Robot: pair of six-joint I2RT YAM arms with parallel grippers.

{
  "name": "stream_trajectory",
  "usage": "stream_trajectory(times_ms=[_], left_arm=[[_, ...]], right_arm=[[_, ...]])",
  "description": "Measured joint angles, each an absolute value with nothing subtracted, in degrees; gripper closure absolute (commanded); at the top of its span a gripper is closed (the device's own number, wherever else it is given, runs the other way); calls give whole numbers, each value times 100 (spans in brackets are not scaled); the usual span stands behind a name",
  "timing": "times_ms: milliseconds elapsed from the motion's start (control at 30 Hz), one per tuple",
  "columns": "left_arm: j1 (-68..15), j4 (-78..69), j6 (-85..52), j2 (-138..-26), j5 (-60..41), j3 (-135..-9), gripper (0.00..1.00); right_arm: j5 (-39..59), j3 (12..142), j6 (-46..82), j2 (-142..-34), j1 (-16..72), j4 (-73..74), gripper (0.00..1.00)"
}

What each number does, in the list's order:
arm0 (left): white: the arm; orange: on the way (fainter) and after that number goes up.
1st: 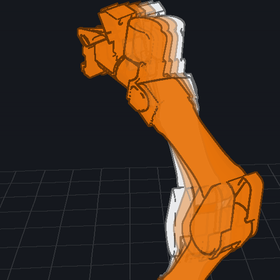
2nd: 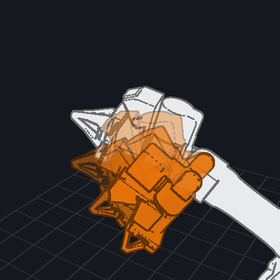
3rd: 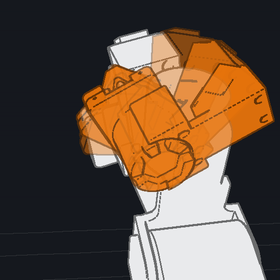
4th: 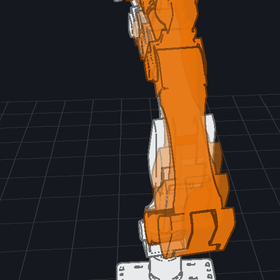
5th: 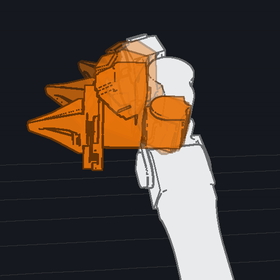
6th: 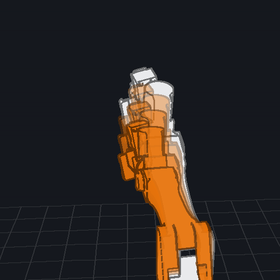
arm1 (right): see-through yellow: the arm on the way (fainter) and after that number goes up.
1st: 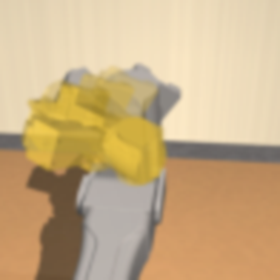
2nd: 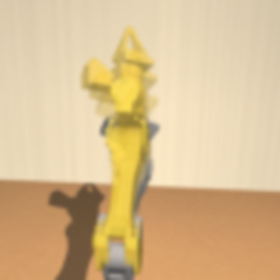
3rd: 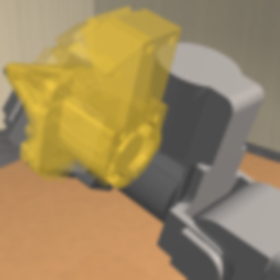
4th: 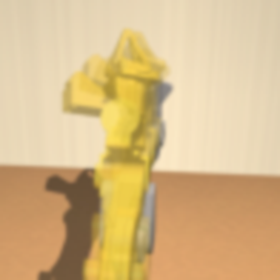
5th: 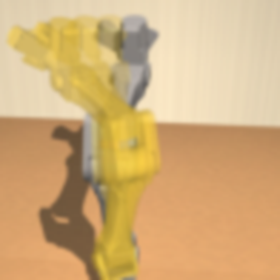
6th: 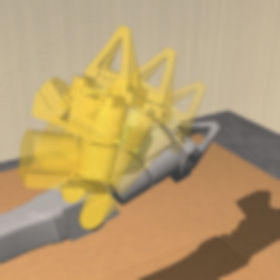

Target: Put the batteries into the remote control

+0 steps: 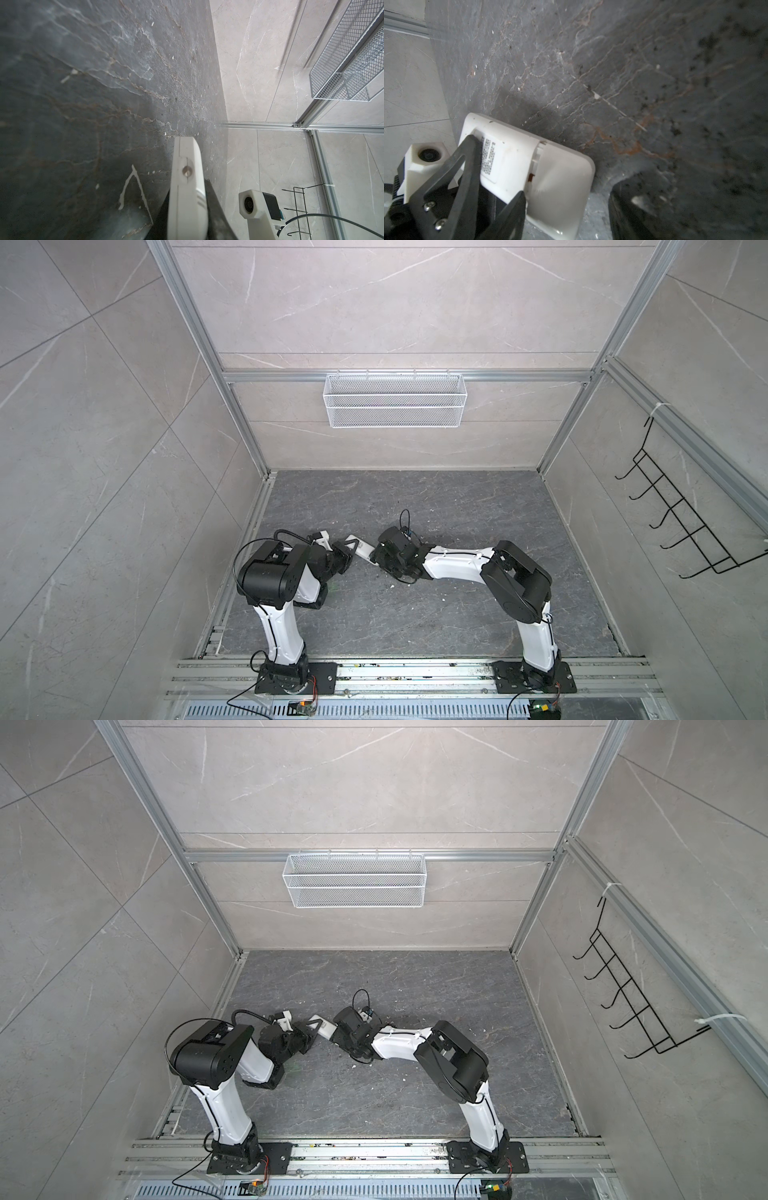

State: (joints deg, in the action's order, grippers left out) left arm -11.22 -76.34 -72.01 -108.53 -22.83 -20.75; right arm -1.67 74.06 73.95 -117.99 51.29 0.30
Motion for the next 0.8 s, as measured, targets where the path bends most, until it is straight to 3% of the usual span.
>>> stream_trajectory(times_ms=[200, 800], left_arm=[[-1096, -7636, -7199, -10853, -2237, -2075, 100], [-1111, -7548, -7046, -10853, -2217, -2075, 100]], right_arm=[[-167, 7559, 7393, -11904, 5089, -10, 39], [-161, 7607, 7253, -11990, 5059, -43, 56]])
